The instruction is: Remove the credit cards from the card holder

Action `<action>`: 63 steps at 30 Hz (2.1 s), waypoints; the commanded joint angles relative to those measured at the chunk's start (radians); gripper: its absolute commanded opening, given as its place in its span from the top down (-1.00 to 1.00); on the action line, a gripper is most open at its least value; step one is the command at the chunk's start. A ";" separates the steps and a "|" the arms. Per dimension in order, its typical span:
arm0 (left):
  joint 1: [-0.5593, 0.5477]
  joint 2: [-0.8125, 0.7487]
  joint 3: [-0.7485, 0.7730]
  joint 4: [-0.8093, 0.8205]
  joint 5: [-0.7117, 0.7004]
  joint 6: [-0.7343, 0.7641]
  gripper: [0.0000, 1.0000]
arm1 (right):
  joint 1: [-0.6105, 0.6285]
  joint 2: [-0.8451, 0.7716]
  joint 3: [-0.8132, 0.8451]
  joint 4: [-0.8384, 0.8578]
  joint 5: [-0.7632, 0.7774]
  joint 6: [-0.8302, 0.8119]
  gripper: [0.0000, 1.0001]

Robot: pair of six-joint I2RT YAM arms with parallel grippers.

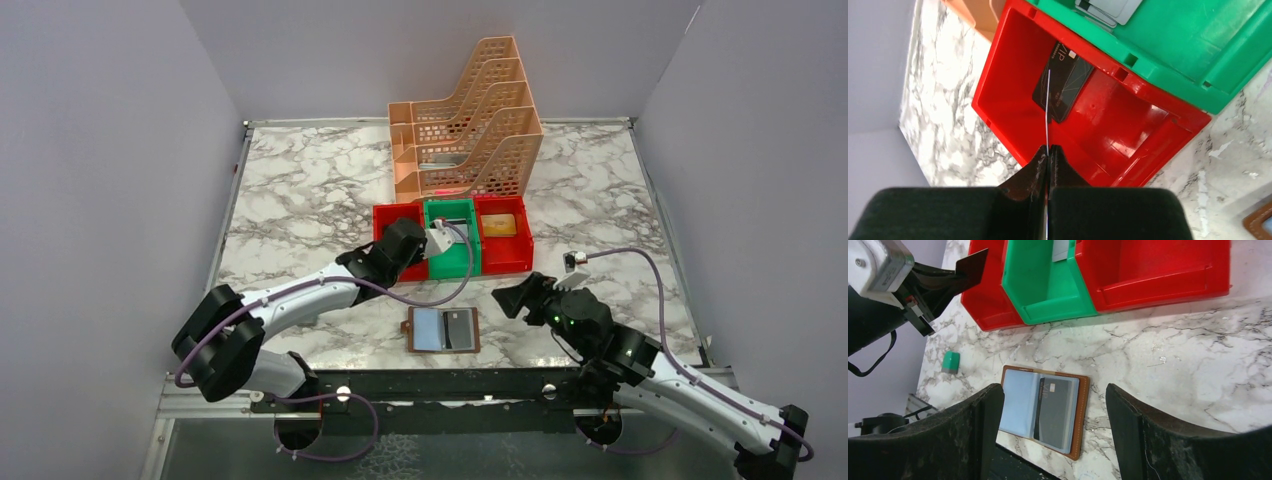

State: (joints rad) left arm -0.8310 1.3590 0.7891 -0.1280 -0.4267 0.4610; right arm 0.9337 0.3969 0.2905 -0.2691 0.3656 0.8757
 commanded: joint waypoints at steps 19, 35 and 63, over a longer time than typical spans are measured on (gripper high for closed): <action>0.140 0.141 0.039 0.087 0.248 0.384 1.00 | -0.004 -0.039 0.044 -0.116 0.097 0.020 -0.64; 0.191 0.307 0.098 0.165 0.256 0.371 1.00 | -0.004 -0.021 0.049 -0.131 0.100 0.034 -0.69; 0.232 0.405 0.180 0.090 0.383 0.315 0.32 | -0.004 0.024 0.068 -0.135 0.081 0.026 -0.73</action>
State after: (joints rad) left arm -0.6052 1.7542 0.9424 -0.0032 -0.1047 0.7994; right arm 0.9337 0.4198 0.3302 -0.4000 0.4362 0.8989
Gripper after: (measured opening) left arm 0.319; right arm 0.861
